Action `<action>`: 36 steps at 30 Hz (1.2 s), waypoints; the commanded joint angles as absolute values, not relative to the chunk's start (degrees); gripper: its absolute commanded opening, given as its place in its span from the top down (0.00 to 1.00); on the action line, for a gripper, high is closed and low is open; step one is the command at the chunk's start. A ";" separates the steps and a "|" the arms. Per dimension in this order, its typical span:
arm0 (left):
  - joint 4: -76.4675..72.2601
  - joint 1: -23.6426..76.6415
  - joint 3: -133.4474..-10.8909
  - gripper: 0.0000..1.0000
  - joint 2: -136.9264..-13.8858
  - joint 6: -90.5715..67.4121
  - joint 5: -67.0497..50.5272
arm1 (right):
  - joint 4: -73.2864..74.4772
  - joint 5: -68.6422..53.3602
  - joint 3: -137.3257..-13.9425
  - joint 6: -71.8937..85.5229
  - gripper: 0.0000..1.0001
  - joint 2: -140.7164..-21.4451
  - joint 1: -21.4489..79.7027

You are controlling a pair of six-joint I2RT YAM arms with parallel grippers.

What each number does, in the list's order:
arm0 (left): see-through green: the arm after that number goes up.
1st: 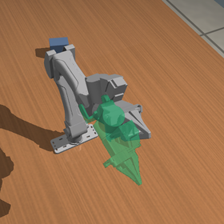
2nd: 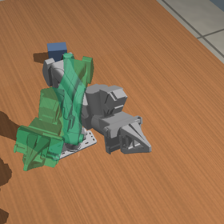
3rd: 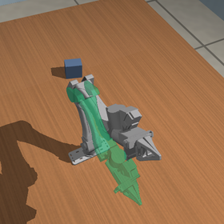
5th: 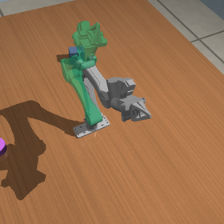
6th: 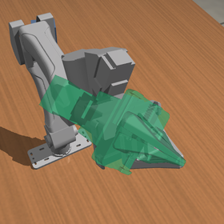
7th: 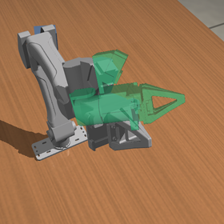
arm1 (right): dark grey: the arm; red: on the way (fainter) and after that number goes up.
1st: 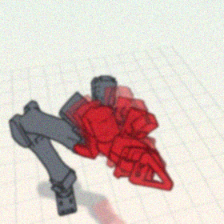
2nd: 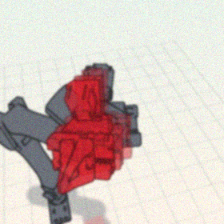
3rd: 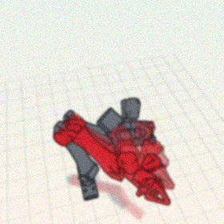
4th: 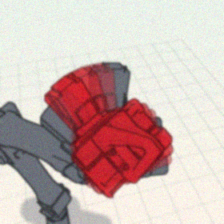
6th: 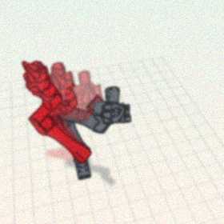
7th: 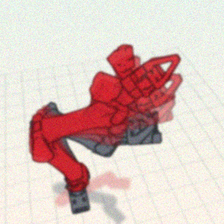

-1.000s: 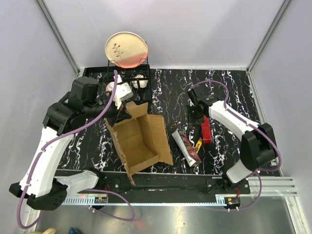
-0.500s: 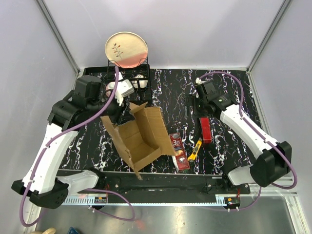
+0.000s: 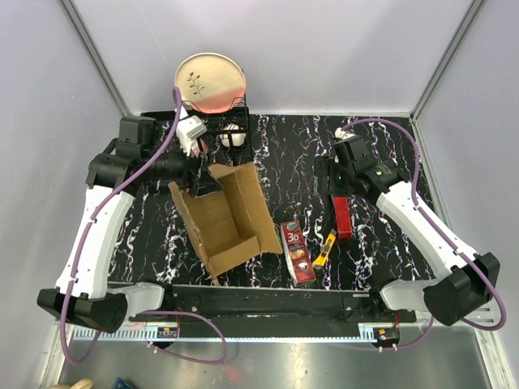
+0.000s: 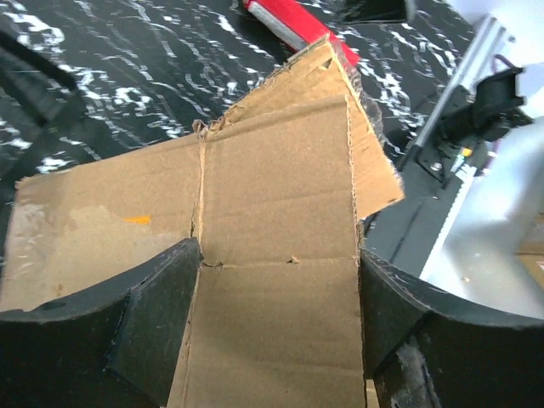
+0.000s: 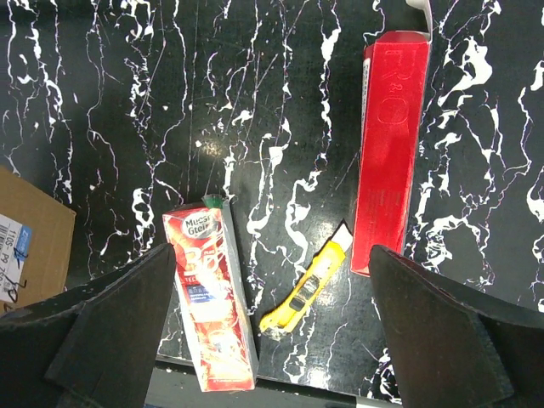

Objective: Unpack the express box
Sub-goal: Place the express box at the center of the board, then reset both arms

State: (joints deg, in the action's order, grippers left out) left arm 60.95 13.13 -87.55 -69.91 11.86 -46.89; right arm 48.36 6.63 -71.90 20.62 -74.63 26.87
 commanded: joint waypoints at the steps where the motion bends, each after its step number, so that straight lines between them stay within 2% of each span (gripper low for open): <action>1: 60.04 10.64 -85.70 0.25 -66.11 17.74 -40.81 | 48.25 7.38 -73.47 20.57 0.00 -73.04 26.63; 6: 51.86 10.63 -75.34 0.26 -58.73 21.53 -28.04 | 48.08 6.24 -74.71 20.30 0.00 -73.04 26.63; 14: 48.00 10.63 -62.25 0.27 -55.29 22.59 -27.16 | 46.94 5.28 -74.45 20.92 0.00 -72.16 26.63; 18: 45.88 10.63 -60.65 0.25 -55.81 20.32 -29.96 | 45.71 4.04 -72.78 21.53 0.00 -71.90 26.63; 19: 45.44 10.63 -60.91 0.25 -55.98 19.87 -30.84 | 45.27 3.69 -72.69 21.53 0.00 -71.81 26.63; 20: 45.35 10.63 -62.30 0.14 -56.42 19.52 -33.20 | 45.09 3.43 -72.60 21.53 0.00 -71.72 26.63; 22: 45.61 10.63 -64.24 0.01 -56.43 18.37 -35.06 | 44.65 2.99 -72.51 21.45 0.00 -71.54 26.54; 27: 48.07 10.63 -75.39 0.01 -56.34 16.44 -40.34 | 43.42 2.02 -72.51 20.92 0.00 -70.93 26.63; 31: 54.29 10.55 -88.64 0.01 -58.53 14.50 -39.38 | 43.15 2.46 -72.60 20.57 0.00 -69.96 26.63; 36: 55.20 9.41 -92.46 0.01 -58.01 12.57 -39.46 | 45.16 3.42 -74.61 19.78 0.00 -69.78 26.63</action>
